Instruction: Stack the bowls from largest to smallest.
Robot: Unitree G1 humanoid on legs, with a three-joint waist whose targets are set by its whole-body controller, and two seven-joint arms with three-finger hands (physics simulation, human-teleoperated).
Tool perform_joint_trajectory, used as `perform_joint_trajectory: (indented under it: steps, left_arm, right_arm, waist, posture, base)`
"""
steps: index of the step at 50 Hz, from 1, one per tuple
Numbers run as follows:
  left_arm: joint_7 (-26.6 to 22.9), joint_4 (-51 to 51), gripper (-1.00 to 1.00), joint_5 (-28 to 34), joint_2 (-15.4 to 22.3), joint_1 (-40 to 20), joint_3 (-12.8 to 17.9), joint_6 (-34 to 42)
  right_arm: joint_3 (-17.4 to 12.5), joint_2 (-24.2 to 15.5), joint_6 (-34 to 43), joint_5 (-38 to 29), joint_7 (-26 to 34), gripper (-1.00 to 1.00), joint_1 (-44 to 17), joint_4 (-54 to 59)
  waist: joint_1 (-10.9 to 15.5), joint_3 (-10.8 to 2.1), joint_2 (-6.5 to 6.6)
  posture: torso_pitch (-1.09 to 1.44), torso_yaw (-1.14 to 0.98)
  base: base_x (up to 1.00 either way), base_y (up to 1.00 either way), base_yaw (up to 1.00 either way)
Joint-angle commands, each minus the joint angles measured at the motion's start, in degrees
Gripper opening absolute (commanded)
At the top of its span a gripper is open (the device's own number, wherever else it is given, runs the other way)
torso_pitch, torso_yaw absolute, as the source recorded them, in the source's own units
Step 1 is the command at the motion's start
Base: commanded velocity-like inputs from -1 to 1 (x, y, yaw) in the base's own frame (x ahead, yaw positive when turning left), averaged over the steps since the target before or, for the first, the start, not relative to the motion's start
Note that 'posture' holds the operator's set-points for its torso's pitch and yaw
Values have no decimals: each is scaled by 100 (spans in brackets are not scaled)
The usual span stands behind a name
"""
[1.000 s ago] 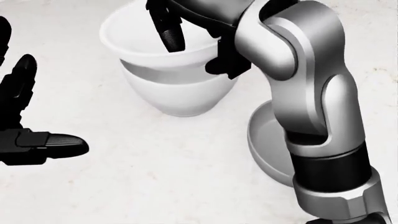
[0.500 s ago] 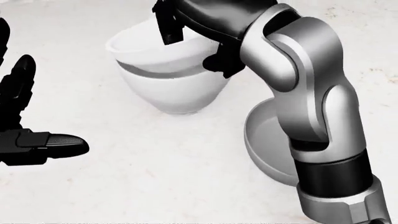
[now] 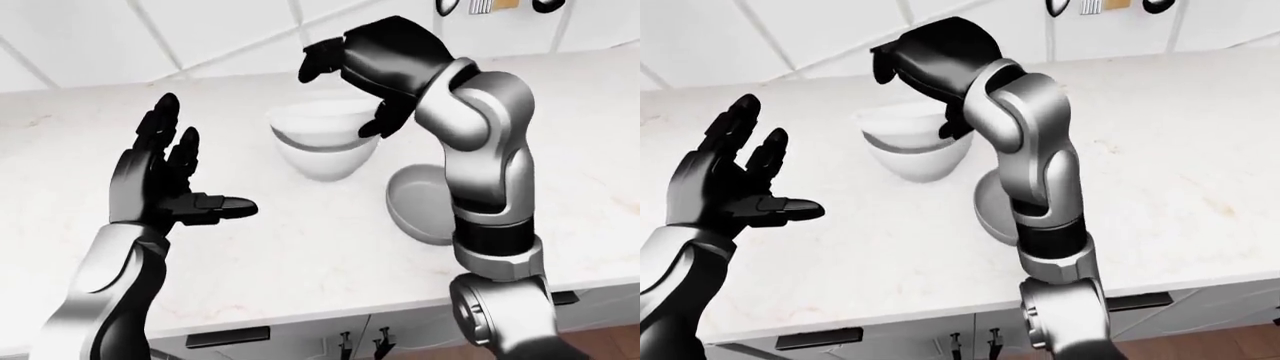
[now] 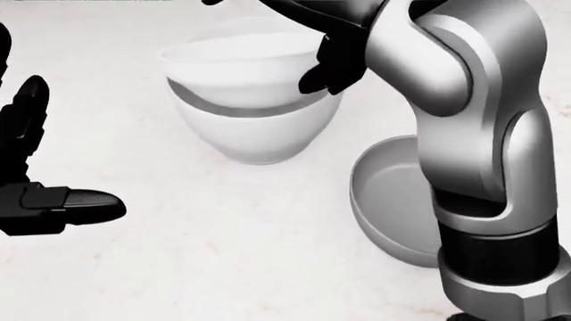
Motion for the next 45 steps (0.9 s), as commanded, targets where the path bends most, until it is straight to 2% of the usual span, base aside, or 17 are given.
perform_joint_trajectory:
  steps: [1,8,16,24,31,35,41,43,45]
  left_arm:
    - [-11,-145,100,6,56,-105,49,-196]
    - [-9,-141,100,0,61,-114,63,-184]
    - [87,-258,100,-90,73,-170,66,-33]
    - [117,-317,100,-132,89,-182,81,17]
    - [96,-276,100,-71,51,-132,23,-70]
    - [89,-257,100,-33,28,-132,-14,-97]
    - [76,-267,100,-39,38,-141,28,-72]
    - [65,-234,100,-11,31,-129,4,-115]
    - [52,-185,100,25,12,-119,-29,-175]
  right_arm:
    - [-91,-39,65,91,-20,26,-231,-224]
    - [-153,-120,271,284,347,23,-252,-615]
    - [-340,-441,594,610,899,20,-187,-1272]
    - [-506,-769,1298,1076,1899,23,-15,-2594]
    - [-907,-1376,1936,1781,2567,29,376,-3615]
    - [-1168,-1737,2251,2160,2741,45,738,-4132]
    - [-1598,-2176,2558,2727,2717,55,1480,-4824]
    - [-1873,-2333,2629,2993,2649,52,1854,-5064]
    - [-1964,-2390,2619,3113,2488,51,2182,-5181]
  waist:
    - [3,-143,17]
    - [3,-133,20]
    - [3,-120,6]
    - [4,-92,-7]
    - [7,-79,-31]
    - [10,-80,-52]
    - [16,-86,-77]
    - [18,-88,-89]
    - [31,-88,-104]
  posture:
    - [0,0]
    - [0,0]
    - [0,0]
    - [0,0]
    - [0,0]
    - [0,0]
    - [0,0]
    - [0,0]
    - [0,0]
  base:
    - [0,0,0]
    - [0,0,0]
    - [0,0,0]
    - [0,0,0]
    - [0,0,0]
    - [0,0,0]
    - [0,0,0]
    - [0,0,0]
    - [0,0,0]
